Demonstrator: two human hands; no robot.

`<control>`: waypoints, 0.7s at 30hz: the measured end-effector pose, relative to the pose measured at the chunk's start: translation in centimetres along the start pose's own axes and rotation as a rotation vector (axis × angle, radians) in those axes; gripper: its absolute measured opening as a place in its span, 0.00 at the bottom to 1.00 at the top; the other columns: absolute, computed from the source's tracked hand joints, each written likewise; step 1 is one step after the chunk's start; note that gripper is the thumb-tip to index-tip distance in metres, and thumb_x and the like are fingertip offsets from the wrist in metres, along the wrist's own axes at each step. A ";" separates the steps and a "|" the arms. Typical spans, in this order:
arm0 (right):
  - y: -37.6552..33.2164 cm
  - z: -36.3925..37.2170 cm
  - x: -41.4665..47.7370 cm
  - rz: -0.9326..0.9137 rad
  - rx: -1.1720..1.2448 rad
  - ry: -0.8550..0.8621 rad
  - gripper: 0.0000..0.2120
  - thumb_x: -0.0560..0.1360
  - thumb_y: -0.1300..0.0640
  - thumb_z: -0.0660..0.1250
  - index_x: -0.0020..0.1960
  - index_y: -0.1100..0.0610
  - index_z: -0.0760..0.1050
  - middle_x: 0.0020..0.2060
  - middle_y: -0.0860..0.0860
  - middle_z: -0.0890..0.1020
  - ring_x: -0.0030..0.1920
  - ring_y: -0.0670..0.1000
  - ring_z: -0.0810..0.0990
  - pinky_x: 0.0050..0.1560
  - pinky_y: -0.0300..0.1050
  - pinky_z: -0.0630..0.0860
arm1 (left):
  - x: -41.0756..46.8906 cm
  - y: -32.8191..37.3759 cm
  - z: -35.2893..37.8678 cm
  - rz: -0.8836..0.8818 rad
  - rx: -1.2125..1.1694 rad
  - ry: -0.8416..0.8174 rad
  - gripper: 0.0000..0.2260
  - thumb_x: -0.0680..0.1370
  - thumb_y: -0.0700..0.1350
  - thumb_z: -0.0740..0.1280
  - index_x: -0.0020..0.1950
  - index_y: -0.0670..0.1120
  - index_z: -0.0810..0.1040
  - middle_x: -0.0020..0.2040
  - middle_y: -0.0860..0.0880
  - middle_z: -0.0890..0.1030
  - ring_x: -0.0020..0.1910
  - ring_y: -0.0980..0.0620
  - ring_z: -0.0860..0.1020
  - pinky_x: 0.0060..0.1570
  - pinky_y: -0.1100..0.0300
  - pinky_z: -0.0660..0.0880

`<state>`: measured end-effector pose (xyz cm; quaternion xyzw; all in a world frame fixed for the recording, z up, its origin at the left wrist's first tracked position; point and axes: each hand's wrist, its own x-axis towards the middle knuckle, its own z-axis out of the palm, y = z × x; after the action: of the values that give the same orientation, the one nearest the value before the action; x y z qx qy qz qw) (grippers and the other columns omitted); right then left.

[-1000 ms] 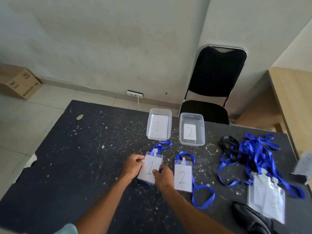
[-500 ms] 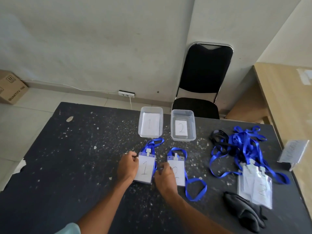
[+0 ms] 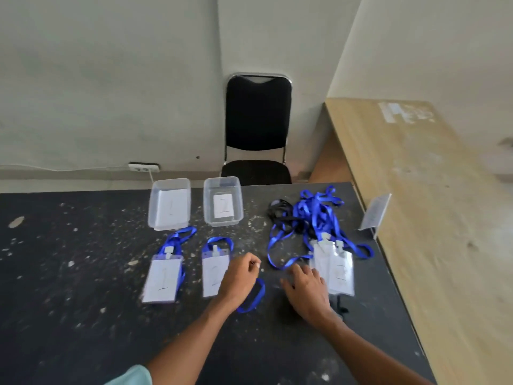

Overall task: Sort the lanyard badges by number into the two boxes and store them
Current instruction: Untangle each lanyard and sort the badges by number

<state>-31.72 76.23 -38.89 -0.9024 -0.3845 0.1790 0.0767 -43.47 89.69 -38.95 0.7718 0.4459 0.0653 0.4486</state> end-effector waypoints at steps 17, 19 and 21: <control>15.4 -2.6 -4.6 0.252 0.433 0.075 0.18 0.72 0.53 0.64 0.62 0.49 0.70 0.55 0.47 0.79 0.53 0.49 0.77 0.49 0.48 0.76 | 1.6 10.4 15.7 0.010 0.070 -0.182 0.06 0.78 0.42 0.65 0.54 0.44 0.79 0.51 0.48 0.81 0.51 0.49 0.79 0.53 0.53 0.77; 16.1 -3.2 -3.2 0.357 0.497 -0.061 0.28 0.73 0.53 0.65 0.72 0.51 0.64 0.62 0.50 0.78 0.57 0.52 0.78 0.51 0.46 0.74 | 1.8 10.7 16.6 -0.010 0.087 -0.148 0.05 0.79 0.43 0.67 0.53 0.44 0.78 0.50 0.49 0.81 0.49 0.50 0.79 0.50 0.55 0.77; 16.2 -3.5 -1.9 0.392 0.519 -0.173 0.37 0.74 0.50 0.66 0.79 0.52 0.55 0.69 0.52 0.73 0.64 0.53 0.75 0.56 0.46 0.73 | 1.8 10.8 17.2 -0.022 0.108 -0.118 0.06 0.79 0.44 0.67 0.54 0.44 0.78 0.51 0.49 0.80 0.49 0.52 0.78 0.46 0.60 0.75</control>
<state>-20.81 63.67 -39.64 -0.8909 -0.1505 0.3583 0.2350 -26.99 78.00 -41.50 0.7924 0.4302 -0.0096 0.4323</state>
